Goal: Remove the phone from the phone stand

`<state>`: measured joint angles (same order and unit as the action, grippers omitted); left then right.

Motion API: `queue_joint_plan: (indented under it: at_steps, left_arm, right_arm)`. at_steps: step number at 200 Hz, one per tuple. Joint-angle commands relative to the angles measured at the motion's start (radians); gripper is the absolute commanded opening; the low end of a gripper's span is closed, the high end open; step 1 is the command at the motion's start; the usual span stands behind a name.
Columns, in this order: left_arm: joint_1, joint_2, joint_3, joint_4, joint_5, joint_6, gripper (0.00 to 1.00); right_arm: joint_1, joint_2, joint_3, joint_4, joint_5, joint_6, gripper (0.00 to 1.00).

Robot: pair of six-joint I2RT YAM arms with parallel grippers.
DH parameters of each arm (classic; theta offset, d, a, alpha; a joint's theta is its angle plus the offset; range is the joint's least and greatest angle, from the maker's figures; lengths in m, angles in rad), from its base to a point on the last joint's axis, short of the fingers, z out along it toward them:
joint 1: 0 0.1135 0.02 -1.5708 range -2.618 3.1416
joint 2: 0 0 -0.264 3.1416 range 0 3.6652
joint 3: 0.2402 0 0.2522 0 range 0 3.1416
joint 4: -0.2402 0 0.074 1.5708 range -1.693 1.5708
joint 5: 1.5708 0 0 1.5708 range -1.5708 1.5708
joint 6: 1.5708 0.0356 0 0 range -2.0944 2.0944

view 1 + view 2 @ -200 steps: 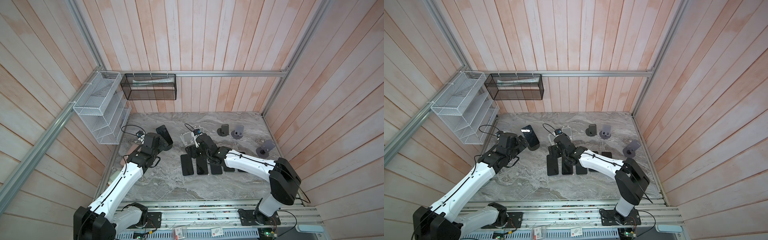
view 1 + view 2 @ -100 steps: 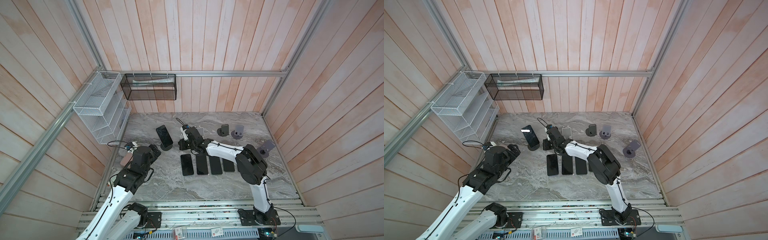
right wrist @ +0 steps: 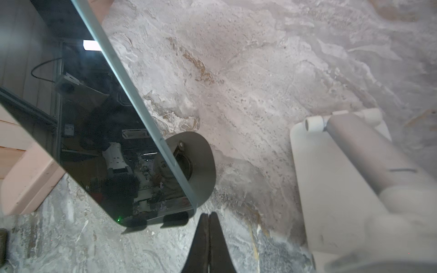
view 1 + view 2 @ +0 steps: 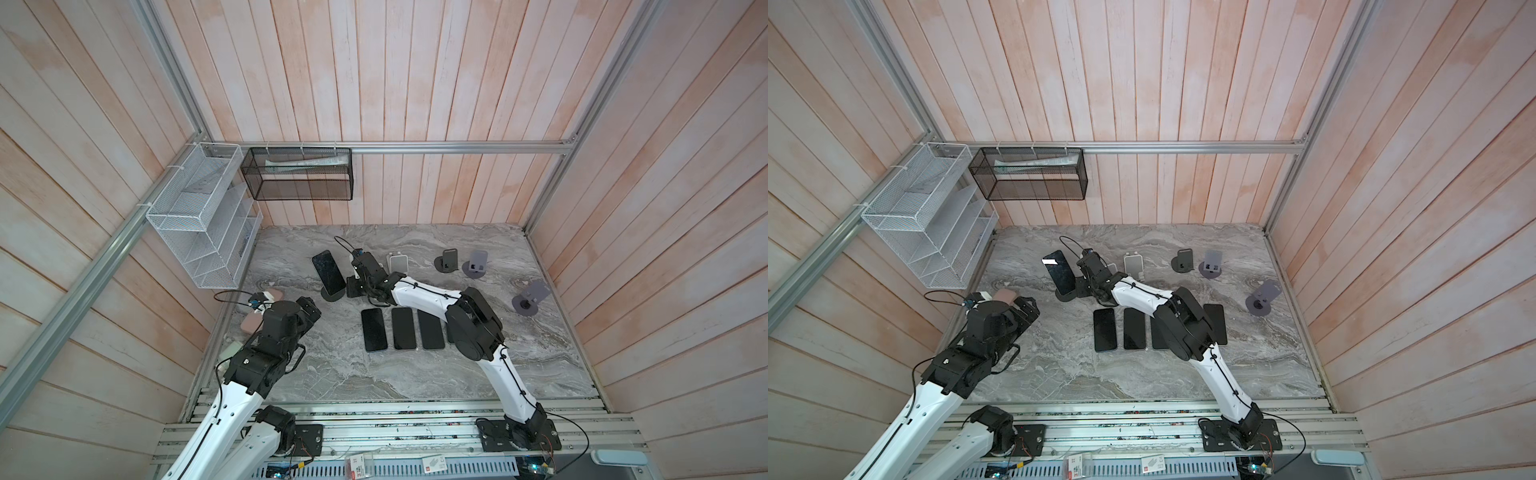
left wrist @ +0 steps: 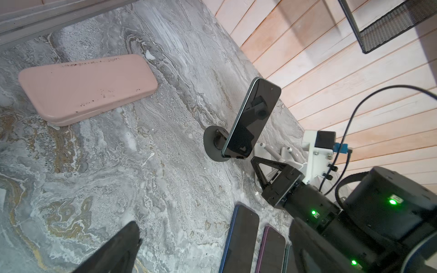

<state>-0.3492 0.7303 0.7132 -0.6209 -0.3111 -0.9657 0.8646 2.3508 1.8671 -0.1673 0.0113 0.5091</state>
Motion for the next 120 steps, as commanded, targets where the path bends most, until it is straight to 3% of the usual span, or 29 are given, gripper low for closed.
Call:
queue_joint_plan:
  at_steps: [1, 120]
  left_arm:
    - [0.005, 0.001, -0.024, 0.003, 0.021, 0.008, 1.00]
    - [0.006, -0.038, -0.049, -0.002, -0.013, 0.021, 1.00]
  right_arm:
    - [0.008, 0.033, 0.046, -0.045, 0.018, 0.011, 0.00]
    - [0.037, 0.074, 0.120, -0.089, 0.009, -0.012, 0.00]
